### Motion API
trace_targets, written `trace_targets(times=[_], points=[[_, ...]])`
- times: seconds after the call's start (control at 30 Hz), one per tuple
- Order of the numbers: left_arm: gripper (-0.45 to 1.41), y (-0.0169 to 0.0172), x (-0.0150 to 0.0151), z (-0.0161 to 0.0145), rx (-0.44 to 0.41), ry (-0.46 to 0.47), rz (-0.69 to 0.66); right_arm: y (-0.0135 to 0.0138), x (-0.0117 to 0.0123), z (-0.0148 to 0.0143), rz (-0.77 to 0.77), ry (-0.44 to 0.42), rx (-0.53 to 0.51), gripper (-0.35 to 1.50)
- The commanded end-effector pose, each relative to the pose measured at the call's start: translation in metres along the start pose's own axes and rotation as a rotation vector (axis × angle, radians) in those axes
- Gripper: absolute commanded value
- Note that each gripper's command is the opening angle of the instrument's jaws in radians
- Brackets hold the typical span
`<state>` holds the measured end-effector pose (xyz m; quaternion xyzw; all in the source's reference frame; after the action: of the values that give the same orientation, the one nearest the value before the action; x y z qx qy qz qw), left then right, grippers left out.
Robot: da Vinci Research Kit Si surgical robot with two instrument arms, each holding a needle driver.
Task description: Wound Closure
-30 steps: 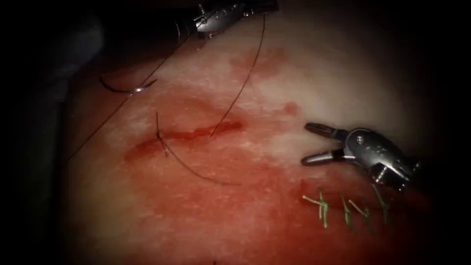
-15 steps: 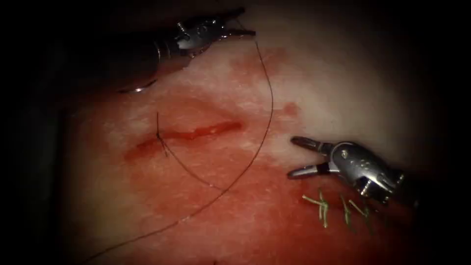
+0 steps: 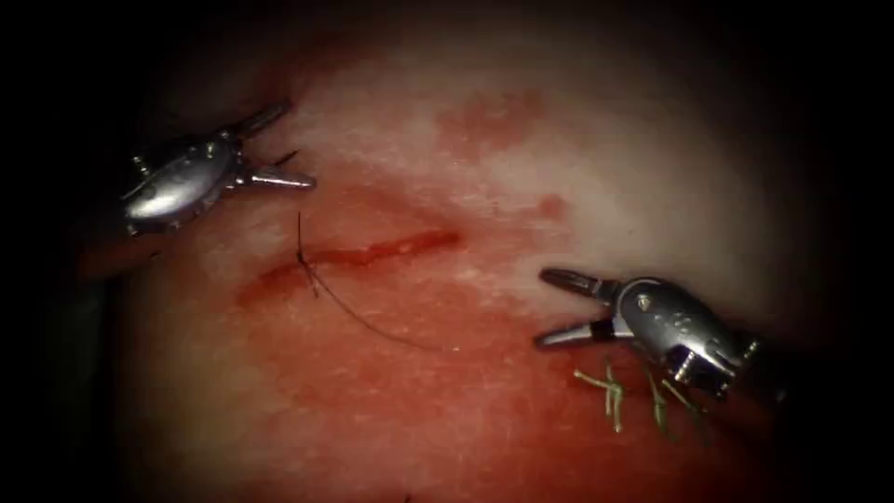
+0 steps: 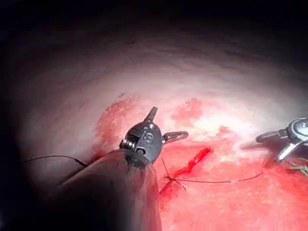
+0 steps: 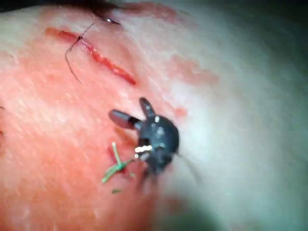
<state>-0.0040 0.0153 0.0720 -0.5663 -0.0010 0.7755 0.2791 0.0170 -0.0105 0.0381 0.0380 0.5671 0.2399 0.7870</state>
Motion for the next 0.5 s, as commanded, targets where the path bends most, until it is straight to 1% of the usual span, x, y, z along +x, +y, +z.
trace_targets(times=[0.03,0.07,0.17,0.2,0.3,0.33,0.4,0.43,0.47,0.5], points=[[0.49,0.0018,0.0003,0.001,-0.046,-0.012,0.056,0.0001,-0.0001,0.0009,-0.002,0.003,0.002,1.48],[0.46,0.0026,0.0006,0.0011,-0.06,-0.017,0.069,0.0001,-0.0001,0.0009,-0.002,0.003,0.002,1.48],[0.46,0.0055,0.0015,0.0019,-0.097,-0.053,0.114,0.0001,-0.0002,0.0009,-0.002,0.003,0.002,1.48],[0.46,0.0075,0.002,0.0024,-0.116,-0.078,0.124,0.0001,-0.0001,0.0009,-0.002,0.003,0.002,1.48],[0.44,0.011,0.0021,0.0034,-0.146,-0.121,0.15,0.0,-0.0002,0.0009,-0.002,0.003,0.002,1.48],[0.42,0.0123,0.002,0.0038,-0.144,-0.162,0.183,0.0001,-0.0002,0.0009,-0.002,0.003,0.002,1.48],[0.41,0.0134,0.0018,0.0043,-0.147,-0.219,0.221,0.0001,-0.0002,0.0009,-0.002,0.002,0.001,1.48],[0.37,0.0142,0.0015,0.0047,-0.152,-0.264,0.251,0.0001,-0.0002,0.0009,-0.002,0.002,0.001,1.48],[0.37,0.0148,0.0013,0.0051,-0.158,-0.291,0.26,0.0001,-0.0002,0.0009,-0.002,0.002,0.001,1.48],[0.37,0.015,0.0013,0.0053,-0.161,-0.298,0.261,0.0001,-0.0002,0.0009,-0.002,0.003,0.001,1.48]])
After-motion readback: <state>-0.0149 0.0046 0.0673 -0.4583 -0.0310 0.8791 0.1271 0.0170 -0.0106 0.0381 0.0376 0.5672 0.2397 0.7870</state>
